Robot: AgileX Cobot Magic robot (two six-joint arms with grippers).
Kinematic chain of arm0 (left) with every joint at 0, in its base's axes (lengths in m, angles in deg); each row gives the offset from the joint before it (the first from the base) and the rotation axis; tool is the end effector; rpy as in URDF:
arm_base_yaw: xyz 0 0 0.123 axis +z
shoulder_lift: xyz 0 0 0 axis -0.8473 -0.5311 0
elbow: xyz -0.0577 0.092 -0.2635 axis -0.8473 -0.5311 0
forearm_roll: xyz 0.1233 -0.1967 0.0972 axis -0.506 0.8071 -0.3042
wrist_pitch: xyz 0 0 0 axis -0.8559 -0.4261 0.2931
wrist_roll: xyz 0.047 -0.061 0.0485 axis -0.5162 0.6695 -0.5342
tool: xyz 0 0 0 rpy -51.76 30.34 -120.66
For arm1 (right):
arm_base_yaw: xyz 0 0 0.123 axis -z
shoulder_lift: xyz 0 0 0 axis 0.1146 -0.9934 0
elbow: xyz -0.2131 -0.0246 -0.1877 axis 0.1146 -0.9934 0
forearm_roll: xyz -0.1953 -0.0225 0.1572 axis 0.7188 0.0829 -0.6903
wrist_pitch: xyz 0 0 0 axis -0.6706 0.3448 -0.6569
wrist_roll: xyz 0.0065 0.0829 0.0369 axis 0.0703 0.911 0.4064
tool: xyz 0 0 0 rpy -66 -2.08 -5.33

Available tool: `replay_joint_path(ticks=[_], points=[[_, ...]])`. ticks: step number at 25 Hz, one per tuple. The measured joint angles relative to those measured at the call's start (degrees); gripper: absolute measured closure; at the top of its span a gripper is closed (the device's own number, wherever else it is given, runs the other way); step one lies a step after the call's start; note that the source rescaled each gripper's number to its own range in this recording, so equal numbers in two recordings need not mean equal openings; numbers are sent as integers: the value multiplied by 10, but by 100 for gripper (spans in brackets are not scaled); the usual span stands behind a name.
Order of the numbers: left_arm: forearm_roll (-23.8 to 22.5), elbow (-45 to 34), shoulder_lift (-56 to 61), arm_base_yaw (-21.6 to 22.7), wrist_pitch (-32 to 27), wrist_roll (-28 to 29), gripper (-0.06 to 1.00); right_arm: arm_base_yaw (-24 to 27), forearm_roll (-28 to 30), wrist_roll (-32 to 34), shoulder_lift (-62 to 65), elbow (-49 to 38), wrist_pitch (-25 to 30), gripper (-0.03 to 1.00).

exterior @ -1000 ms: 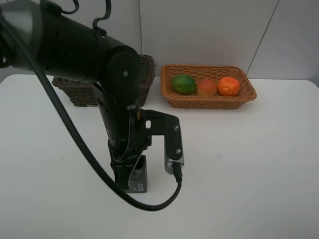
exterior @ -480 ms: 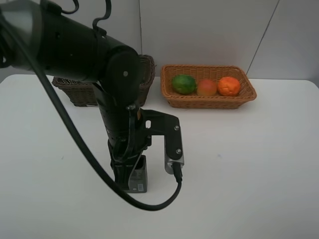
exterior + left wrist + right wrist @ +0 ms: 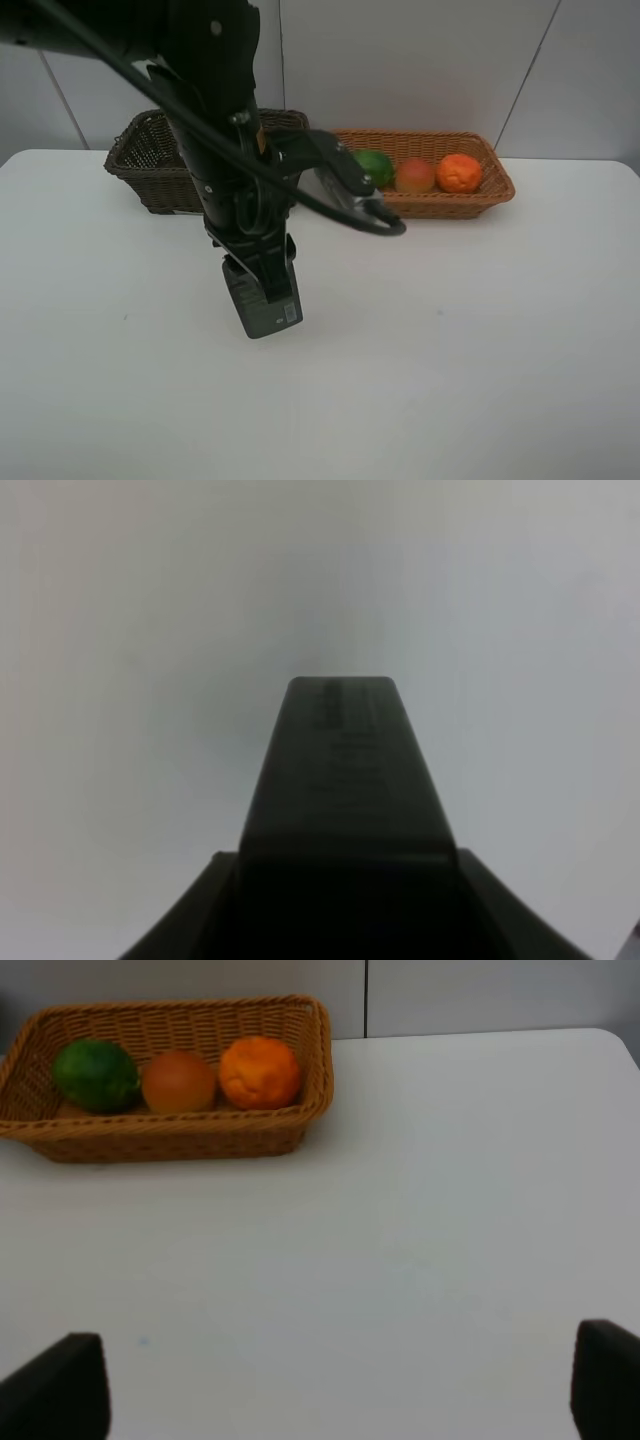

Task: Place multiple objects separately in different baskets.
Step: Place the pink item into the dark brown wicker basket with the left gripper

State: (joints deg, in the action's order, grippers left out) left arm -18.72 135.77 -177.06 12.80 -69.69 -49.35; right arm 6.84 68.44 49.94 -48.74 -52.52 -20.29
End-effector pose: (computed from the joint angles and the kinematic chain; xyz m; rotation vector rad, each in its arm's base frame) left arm 0.2495 -0.2491 0.2226 1.5070 2.5158 -0.0602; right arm -0.0082 -0.0044 0.2831 0.0720 2.0174 -0.0300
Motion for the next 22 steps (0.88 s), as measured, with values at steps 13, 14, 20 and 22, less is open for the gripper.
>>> replay_joint_path(ticks=[13,14,20,22], points=[[-98,152,0,94,-61,281,50,0,0,0,0,0,0,-3],[-98,160,0,101,-61,290,50,0,0,0,0,0,0,-3],[-98,201,0,167,-55,332,50,0,0,0,0,0,0,-3],[-102,206,0,187,-36,341,50,0,0,0,0,0,0,-3]])
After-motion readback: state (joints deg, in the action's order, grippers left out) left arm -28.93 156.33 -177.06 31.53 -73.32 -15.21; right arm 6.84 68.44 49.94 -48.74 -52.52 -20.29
